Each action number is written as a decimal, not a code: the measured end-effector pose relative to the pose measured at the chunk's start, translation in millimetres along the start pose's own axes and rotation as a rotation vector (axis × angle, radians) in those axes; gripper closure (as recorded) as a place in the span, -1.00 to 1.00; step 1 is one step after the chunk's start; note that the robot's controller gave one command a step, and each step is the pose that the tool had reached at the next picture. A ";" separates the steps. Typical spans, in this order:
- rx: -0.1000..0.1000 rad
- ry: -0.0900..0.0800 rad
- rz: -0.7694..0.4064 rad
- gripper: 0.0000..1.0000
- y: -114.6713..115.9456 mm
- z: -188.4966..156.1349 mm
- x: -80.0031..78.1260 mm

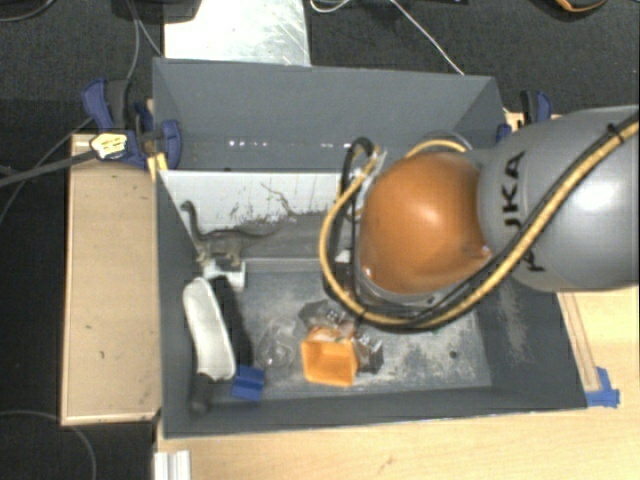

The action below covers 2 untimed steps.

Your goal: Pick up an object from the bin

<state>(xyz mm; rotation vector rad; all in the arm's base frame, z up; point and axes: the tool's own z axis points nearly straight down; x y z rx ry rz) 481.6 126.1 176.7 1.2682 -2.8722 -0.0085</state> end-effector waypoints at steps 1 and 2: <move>0.006 -0.009 -0.019 1.00 -31.7 80.2 5.7; 0.001 -0.003 0.027 1.00 -14.1 -84.9 -14.1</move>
Offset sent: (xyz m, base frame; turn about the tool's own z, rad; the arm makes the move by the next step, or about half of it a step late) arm 0.0195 0.0003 0.0843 0.0260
